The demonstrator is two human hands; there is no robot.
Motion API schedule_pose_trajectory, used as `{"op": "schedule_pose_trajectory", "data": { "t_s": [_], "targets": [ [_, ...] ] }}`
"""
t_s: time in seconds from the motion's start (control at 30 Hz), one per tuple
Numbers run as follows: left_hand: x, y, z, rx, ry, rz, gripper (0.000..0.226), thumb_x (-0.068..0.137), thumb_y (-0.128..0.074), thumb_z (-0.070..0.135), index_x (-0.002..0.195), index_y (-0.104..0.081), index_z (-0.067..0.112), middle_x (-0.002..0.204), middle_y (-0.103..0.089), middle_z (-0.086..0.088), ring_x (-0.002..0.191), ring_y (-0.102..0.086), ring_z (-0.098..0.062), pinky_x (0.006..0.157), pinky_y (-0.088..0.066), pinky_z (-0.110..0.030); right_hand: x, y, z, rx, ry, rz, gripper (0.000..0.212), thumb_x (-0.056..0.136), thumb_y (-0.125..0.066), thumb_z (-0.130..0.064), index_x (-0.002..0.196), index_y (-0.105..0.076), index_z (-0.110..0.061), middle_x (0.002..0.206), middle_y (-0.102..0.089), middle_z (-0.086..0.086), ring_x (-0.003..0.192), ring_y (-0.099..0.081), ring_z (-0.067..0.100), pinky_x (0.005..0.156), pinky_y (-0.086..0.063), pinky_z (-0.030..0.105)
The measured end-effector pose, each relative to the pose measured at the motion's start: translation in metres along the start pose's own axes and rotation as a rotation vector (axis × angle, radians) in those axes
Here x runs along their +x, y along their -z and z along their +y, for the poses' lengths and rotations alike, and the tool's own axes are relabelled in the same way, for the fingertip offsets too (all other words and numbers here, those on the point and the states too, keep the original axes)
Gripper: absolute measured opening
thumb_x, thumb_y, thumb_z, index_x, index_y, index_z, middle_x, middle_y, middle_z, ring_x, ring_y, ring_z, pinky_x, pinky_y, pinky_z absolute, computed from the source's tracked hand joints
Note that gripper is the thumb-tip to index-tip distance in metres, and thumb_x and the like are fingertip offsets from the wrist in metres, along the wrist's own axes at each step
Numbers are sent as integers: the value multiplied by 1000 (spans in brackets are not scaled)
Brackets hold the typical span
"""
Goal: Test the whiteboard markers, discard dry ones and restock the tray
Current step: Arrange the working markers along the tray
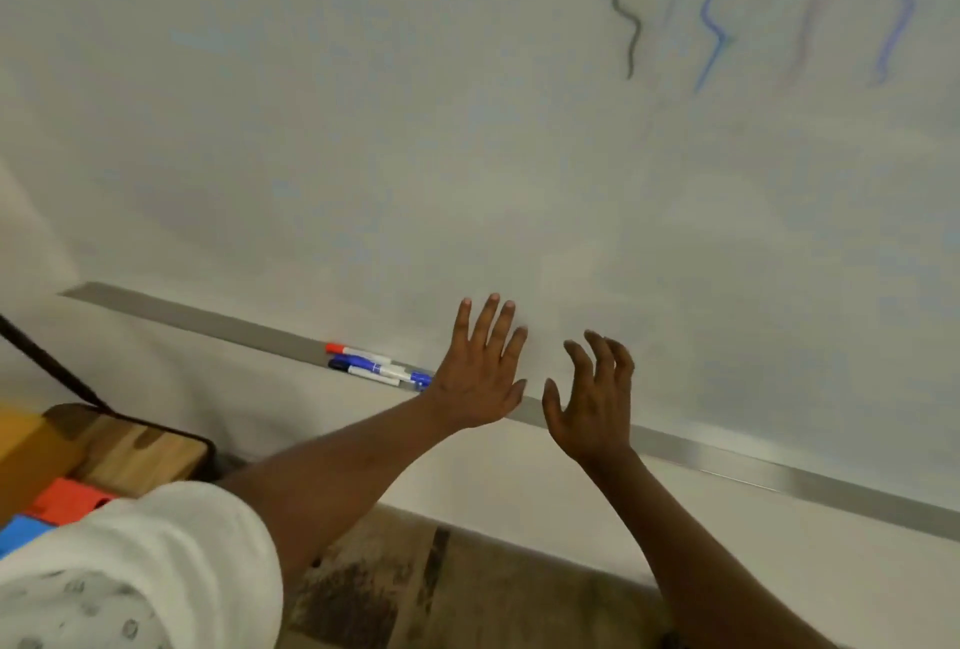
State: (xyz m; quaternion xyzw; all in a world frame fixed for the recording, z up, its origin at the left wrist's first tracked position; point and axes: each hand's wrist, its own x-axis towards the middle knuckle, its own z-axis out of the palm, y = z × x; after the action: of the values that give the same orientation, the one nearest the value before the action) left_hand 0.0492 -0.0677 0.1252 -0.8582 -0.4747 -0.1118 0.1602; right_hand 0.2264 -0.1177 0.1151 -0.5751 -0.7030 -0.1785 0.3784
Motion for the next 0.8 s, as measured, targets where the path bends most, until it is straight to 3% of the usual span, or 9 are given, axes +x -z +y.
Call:
{"op": "schedule_pose_trajectory", "data": {
  "t_s": [0.17,0.3,0.5,0.63,0.7,0.8],
  "targets": [
    [-46,-9,-74,113,96,-103,73,84,-50,60,135,-50,8,151,-26,-25,141,-14,-46,111,2,-64,22,-31,-55,34,47,-79,49,77,-64,-28,120,-51,-8,125,-54,20,118,-41,38,94,-43,50],
    [-75,-19,-116,184,179,-176,74,90,-34,59,144,-37,9,152,-6,-24,142,-2,-45,110,7,-65,31,-54,-82,54,81,-174,47,76,-66,-27,118,-55,-10,122,-58,15,115,-46,34,92,-46,46],
    [-93,-39,-163,80,235,-243,72,86,-30,51,129,-54,-1,145,-33,-31,138,-17,-49,108,-11,-69,39,-94,-95,105,136,-306,47,76,-66,-27,119,-51,-15,119,-61,10,112,-53,32,89,-48,42],
    [-91,-54,-186,66,289,-281,70,91,-23,48,124,-59,-1,140,-40,-31,135,-27,-50,106,-17,-69,54,-129,-94,91,160,-410,48,68,-79,-29,111,-63,-15,109,-68,4,101,-63,25,84,-53,37],
    [-86,-61,-197,81,320,-277,78,93,-11,52,124,-60,0,140,-42,-30,138,-19,-50,107,-15,-69,61,-148,-93,87,180,-446,46,67,-80,-29,108,-65,-17,104,-69,0,98,-64,21,81,-53,34],
    [-79,-74,-209,101,343,-286,81,91,-10,58,126,-58,2,143,-39,-28,142,4,-41,109,-10,-68,64,-174,-91,121,209,-486,40,72,-73,-28,110,-64,-18,103,-68,-1,98,-63,20,82,-52,33]
  ]
}}
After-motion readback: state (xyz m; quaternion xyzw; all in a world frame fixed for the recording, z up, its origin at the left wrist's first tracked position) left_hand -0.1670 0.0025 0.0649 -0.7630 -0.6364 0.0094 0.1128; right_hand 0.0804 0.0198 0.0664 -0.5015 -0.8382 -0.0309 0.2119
